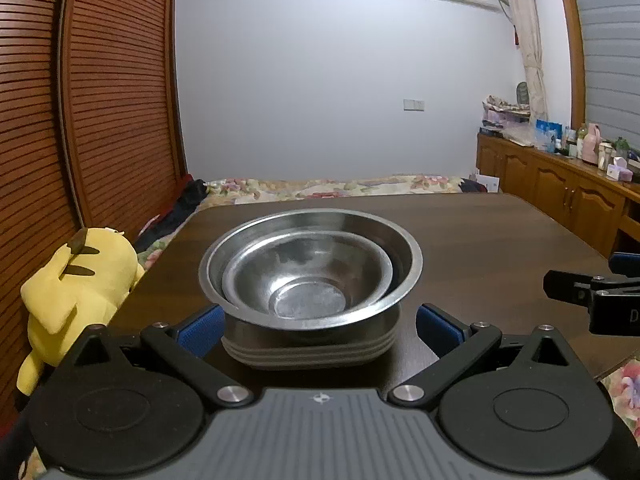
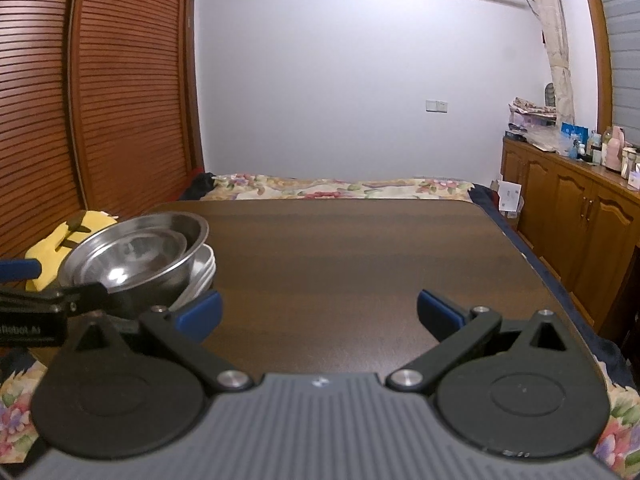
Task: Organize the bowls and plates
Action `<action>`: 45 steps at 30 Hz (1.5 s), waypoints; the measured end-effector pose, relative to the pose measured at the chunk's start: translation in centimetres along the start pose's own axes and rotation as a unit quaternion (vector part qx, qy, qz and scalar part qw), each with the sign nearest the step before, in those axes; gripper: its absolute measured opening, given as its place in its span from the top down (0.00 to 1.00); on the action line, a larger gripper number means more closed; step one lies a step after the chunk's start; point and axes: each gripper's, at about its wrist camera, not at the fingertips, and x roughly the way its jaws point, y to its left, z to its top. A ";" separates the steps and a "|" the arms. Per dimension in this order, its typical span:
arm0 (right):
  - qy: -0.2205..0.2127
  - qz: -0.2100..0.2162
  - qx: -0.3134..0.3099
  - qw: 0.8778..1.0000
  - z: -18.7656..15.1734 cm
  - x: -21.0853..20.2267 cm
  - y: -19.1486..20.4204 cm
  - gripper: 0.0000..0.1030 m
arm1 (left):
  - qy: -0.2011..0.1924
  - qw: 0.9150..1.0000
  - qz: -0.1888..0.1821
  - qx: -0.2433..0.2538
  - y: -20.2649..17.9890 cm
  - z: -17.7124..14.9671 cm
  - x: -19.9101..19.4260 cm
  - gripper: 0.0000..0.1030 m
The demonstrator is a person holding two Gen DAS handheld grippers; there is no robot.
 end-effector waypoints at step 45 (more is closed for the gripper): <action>0.003 -0.010 0.009 1.000 -0.5 0.2 -0.5 0.00 | 0.004 1.000 0.005 -0.007 0.3 -0.5 0.1 0.00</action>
